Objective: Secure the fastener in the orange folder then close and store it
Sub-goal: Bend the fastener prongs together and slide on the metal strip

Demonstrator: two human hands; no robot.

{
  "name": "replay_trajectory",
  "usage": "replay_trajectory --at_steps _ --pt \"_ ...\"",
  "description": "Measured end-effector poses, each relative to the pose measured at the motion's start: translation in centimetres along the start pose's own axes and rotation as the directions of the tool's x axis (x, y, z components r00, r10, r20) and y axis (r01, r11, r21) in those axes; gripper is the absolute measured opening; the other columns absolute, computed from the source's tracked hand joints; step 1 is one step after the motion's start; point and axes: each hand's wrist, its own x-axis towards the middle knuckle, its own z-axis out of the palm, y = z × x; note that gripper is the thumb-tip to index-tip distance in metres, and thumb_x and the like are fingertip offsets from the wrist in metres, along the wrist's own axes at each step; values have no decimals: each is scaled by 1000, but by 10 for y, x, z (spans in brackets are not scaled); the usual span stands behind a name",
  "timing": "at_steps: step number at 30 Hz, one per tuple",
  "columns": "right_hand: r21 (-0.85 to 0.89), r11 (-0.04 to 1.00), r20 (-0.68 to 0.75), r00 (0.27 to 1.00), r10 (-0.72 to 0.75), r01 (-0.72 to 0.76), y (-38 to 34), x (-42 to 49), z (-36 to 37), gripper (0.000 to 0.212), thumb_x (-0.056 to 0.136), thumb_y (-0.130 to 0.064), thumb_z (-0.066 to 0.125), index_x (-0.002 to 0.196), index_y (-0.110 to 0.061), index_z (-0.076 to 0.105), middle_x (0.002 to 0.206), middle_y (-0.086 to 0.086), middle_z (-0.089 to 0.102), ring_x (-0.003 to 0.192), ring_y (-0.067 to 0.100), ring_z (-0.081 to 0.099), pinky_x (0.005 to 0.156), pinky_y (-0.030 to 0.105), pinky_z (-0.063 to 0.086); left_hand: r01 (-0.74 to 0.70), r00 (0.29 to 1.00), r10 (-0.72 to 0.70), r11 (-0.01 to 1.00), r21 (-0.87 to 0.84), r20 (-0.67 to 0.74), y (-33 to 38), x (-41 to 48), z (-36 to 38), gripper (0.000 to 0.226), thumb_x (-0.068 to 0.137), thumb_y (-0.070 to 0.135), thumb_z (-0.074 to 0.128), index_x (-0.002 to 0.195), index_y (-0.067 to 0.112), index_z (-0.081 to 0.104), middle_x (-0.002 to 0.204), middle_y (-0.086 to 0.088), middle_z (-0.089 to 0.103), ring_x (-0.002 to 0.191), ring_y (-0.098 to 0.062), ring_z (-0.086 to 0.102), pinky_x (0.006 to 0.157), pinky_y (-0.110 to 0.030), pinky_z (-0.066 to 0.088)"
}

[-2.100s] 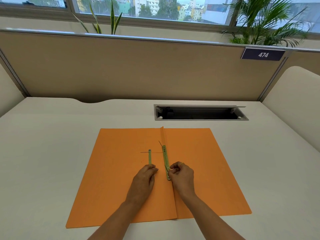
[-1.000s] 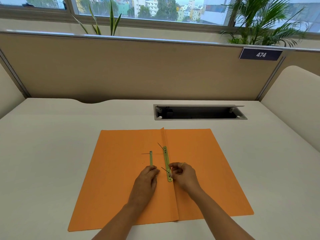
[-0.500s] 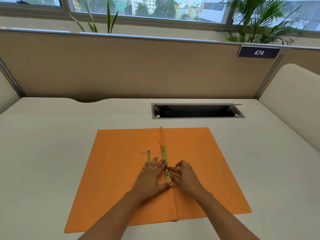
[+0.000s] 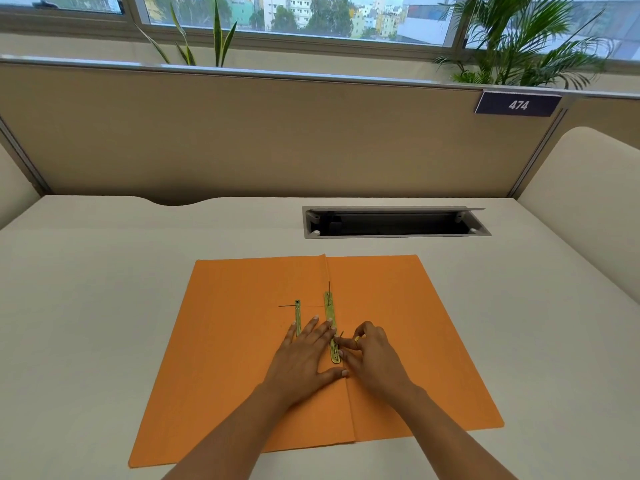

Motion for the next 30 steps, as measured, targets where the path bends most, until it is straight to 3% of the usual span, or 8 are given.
replay_trajectory --at_steps 4,9,15,18,20,23,30 --pt "7 1000 2 1000 5 -5 0 -2 1 33 92 -32 48 123 -24 57 116 5 46 114 20 41 89 30 41 -1 1000 1 1000 -7 3 2 -1 -1 109 58 87 2 148 26 11 158 12 6 145 -7 -4 118 -39 -7" --pt "108 994 -39 999 27 -22 -3 -3 3 31 89 -27 52 118 -21 61 95 -3 40 111 20 44 88 28 39 7 1000 -6 1000 -12 23 2 -1 -2 103 60 79 7 148 26 11 158 12 5 145 -7 -4 118 -40 -6" --pt "238 971 -113 993 45 -17 -9 -1 0 25 83 -27 64 106 -20 69 86 2 52 97 20 51 71 20 33 10 996 -12 1000 18 88 4 -3 -7 102 71 80 37 149 23 5 159 10 0 145 -9 -8 119 -48 -7" --pt "242 970 -147 988 51 -14 -7 0 1 21 82 -28 65 99 -18 71 85 3 54 94 21 52 74 23 33 2 996 -5 1000 24 94 4 -3 -8 115 57 89 27 149 23 3 159 9 -2 145 -9 -9 118 -49 -8" --pt "235 972 -167 985 45 -4 -7 0 1 19 83 -28 65 96 -17 72 85 1 54 90 19 50 68 18 32 -2 995 -1 1000 27 97 4 -4 -8 120 51 89 20 149 22 1 159 8 -3 145 -10 -10 118 -50 -9" --pt "221 974 -196 981 -2 46 -4 -3 0 15 83 -23 64 94 -15 72 91 8 62 84 13 43 63 8 27 -11 994 6 999 47 107 4 -4 -9 124 48 90 19 149 21 -1 159 7 -5 145 -11 -11 118 -52 -8" --pt "154 972 -197 969 -148 180 3 -17 1 18 87 -16 58 97 -11 72 94 9 63 87 8 39 66 7 30 -12 992 6 999 49 124 4 -4 -9 125 47 90 20 148 20 -4 159 6 -7 145 -11 -13 117 -54 -8"
